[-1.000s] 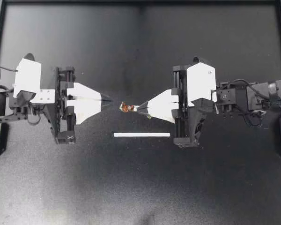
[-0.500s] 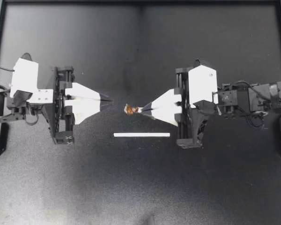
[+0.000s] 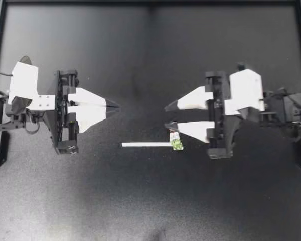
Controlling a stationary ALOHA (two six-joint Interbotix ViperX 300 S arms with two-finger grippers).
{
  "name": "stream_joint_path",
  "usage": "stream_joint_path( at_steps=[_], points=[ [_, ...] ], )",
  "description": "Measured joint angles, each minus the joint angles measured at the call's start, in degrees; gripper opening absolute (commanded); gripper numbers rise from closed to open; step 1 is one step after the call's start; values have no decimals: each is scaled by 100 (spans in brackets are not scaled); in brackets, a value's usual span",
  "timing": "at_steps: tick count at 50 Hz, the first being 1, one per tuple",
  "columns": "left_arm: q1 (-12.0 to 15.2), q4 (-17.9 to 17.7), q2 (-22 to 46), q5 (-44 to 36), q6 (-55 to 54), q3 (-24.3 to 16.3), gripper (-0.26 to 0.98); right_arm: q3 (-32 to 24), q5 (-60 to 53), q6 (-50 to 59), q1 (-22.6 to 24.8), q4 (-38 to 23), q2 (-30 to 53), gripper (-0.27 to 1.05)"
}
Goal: Pick up the candy and unwrap it.
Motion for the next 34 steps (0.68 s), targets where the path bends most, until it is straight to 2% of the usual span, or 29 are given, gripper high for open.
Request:
stream_joint_path(
  at_steps=[12, 34],
  points=[
    [0, 0, 0, 0, 79, 0, -2, 211, -501, 0, 0, 0, -88, 45],
    [0, 0, 9, 0, 352, 0, -2, 246, -967, 9, 0, 0, -18, 45]
  ],
)
